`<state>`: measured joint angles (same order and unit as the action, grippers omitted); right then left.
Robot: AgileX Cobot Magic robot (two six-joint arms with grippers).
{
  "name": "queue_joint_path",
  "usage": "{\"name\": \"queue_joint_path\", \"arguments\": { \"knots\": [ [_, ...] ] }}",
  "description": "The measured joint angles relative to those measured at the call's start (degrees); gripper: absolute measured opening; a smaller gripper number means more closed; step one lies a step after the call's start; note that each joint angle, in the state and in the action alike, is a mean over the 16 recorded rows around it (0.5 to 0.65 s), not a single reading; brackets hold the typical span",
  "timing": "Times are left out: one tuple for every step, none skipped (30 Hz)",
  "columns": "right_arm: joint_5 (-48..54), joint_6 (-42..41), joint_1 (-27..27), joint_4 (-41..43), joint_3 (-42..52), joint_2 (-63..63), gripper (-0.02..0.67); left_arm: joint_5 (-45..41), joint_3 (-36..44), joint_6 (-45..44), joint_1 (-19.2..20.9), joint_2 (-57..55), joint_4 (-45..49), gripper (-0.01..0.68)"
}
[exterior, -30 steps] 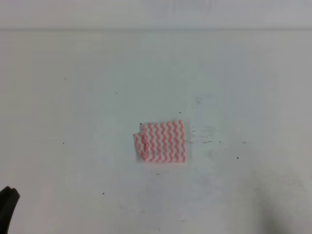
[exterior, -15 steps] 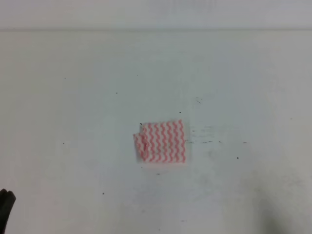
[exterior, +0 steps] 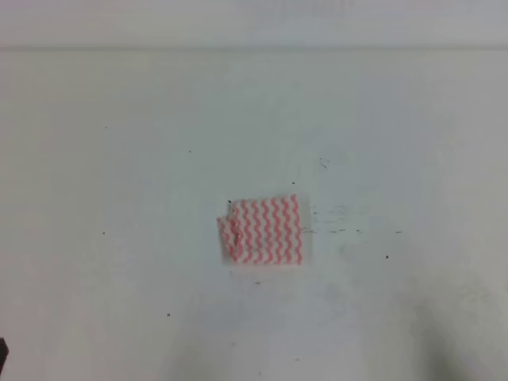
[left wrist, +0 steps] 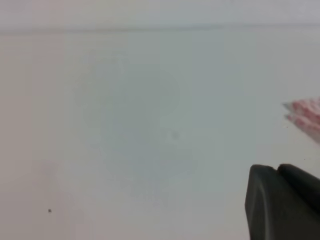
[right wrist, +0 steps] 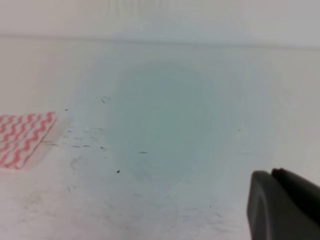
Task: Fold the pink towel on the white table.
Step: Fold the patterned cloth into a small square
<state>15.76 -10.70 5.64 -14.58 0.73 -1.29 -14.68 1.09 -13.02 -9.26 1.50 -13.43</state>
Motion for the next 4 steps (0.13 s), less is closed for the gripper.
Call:
{"name": "queue_joint_path", "arguments": {
  "knots": [
    [0.0, 0.0, 0.0, 0.0, -0.1, 0.0, -0.018, -0.3, 0.0, 0.2, 0.0, 0.0, 0.4, -0.005],
    [0.0, 0.0, 0.0, 0.0, 0.0, 0.0, -0.018, -0.6, 0.0, 0.5, 0.1, 0.0, 0.9, -0.005],
    [0.1, 0.0, 0.0, 0.0, -0.1, 0.1, -0.018, -1.0, 0.0, 0.8, 0.1, 0.0, 1.3, -0.005],
    [0.1, 0.0, 0.0, 0.0, -0.1, 0.0, -0.018, -1.5, 0.0, 1.1, 0.1, 0.0, 1.7, -0.005]
  ]
}}
